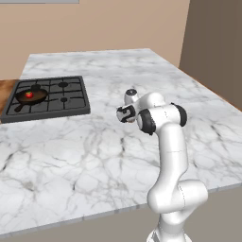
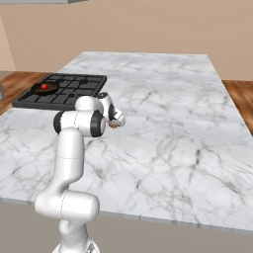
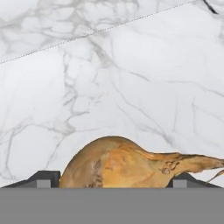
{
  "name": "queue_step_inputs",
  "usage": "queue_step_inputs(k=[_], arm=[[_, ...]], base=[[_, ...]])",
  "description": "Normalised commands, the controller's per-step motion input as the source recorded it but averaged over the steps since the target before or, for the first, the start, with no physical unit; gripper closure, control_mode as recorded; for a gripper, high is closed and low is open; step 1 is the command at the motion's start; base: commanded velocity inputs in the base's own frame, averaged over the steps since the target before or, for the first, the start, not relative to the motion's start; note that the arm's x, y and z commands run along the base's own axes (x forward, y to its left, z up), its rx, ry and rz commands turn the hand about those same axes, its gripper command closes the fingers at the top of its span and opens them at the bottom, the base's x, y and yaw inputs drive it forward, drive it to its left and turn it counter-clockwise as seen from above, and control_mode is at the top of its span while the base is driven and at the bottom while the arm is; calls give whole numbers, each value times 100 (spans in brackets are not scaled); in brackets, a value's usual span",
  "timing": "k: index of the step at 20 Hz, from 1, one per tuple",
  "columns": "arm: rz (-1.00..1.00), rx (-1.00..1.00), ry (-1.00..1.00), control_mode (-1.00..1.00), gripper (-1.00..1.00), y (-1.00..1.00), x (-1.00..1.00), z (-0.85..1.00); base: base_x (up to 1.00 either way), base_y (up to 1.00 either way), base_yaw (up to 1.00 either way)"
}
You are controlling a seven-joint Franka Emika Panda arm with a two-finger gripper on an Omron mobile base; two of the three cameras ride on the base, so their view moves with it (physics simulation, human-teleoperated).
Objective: Place the pan on the front right burner on the stove. Then place the tomato and the onion in the pan and turn on the front right burner.
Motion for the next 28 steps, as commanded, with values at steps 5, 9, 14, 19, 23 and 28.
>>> queue_step_inputs(k=[5, 9, 14, 19, 23, 28], arm=[[-4, 23, -13, -100, 100, -25, -32, 23], [-3, 23, -8, -100, 100, -29, -62, 41], [-7, 6, 0, -100, 100, -5, -86, 27], [-6, -2, 4, -100, 100, 10, -94, 60], [-1, -7, 9, -100, 100, 24, -94, 97], [0, -12, 21, -100, 100, 27, -92, 100]], base=[[0, 0, 0], [0, 0, 0], [0, 0, 0], [0, 0, 0], [0, 0, 0], [0, 0, 0]])
